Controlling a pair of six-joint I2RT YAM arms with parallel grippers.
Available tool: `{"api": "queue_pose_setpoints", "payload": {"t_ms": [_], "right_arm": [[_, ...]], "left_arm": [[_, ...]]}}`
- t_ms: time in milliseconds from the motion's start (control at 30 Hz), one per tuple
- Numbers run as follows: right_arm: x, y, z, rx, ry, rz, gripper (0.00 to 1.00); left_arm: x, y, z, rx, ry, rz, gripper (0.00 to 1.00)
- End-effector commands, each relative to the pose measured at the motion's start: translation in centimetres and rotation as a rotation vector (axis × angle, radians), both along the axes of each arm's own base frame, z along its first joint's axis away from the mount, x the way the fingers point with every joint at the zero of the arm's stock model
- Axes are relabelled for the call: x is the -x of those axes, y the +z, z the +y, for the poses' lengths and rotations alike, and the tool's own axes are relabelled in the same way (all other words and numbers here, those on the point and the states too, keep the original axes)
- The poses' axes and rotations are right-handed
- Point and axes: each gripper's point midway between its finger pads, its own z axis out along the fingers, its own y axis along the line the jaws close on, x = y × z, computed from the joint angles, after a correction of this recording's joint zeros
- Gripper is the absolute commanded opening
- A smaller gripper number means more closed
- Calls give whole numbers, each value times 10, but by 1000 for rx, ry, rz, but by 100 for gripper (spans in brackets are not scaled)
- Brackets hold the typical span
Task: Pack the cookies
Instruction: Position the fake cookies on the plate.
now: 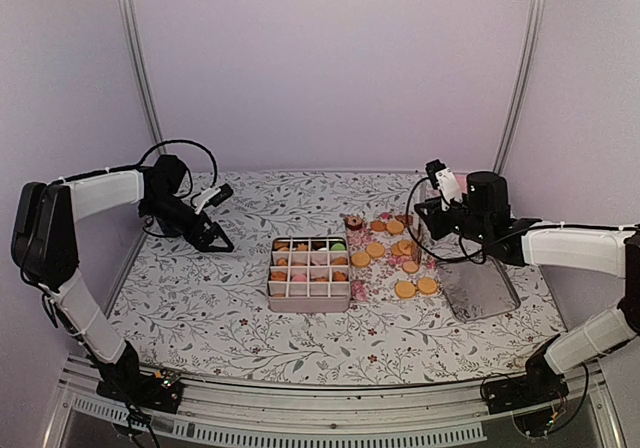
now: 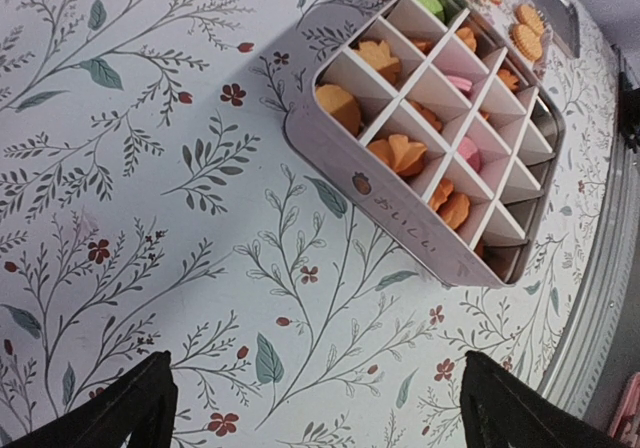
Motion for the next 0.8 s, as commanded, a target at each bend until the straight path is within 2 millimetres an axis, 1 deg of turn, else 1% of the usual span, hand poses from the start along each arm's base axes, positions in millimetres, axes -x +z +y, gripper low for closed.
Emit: {"api": "queue_pose_setpoints", "payload": {"t_ms": [0,133,267,367,467,500,600,767], "right_arm": [[16,16,25,-84,66,-5,21],[20,23,33,-89,80,-21,21],[18,36,32,-97,63,-46,21],[21,51,30,-116,64,-79,30],[27,60,31,-133,83,-96,35],[29,60,33,-159,86,-83,36],[35,56,38,-165,105,-72,38],[38,36,39,-151,107,-41,38]], "left_arm": [[-2,10,0,19,-1,-19,99],[-1,10,0,20,-2,-19,99],[-1,11,0,22,-3,-22,99],[-1,12,1,19,-3,-27,99],[-2,12,0,19,-3,-27,99],[-1,12,0,20,-3,-26,99],[-2,11,0,22,-2,-25,99],[-2,13,0,20,-1,-29,99]]}}
